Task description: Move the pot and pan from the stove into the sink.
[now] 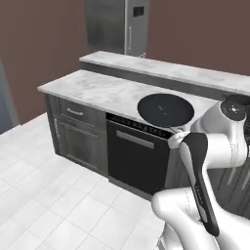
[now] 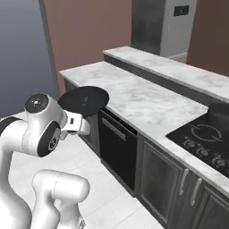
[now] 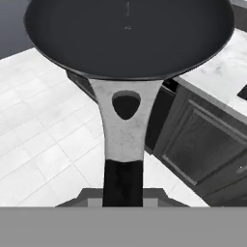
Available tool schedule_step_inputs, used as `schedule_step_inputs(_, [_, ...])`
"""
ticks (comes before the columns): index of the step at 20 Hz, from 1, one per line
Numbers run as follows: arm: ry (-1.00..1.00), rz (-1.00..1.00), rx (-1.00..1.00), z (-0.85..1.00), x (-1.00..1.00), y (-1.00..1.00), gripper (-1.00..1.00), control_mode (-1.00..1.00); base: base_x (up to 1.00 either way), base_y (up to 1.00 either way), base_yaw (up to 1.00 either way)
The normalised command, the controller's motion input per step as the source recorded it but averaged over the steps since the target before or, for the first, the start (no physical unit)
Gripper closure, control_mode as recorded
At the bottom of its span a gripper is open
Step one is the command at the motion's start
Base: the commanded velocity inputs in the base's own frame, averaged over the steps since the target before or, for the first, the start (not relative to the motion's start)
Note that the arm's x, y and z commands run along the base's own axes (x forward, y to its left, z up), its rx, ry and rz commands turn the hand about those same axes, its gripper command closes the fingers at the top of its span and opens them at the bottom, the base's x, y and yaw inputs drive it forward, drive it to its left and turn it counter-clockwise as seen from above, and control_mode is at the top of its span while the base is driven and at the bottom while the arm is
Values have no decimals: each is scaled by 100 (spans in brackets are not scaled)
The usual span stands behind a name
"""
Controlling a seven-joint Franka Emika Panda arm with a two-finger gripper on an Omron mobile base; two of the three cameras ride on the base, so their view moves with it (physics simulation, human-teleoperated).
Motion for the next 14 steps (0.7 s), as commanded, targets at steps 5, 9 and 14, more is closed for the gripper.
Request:
schedule_step_inputs(5, [0,0,0,0,0,0,100,100,-19,-4,47])
schedule_step_inputs(9, [0,0,0,0,0,0,100,100,-16,-2,48])
schedule_step_inputs(14, [0,0,0,0,0,0,100,100,-17,-2,48])
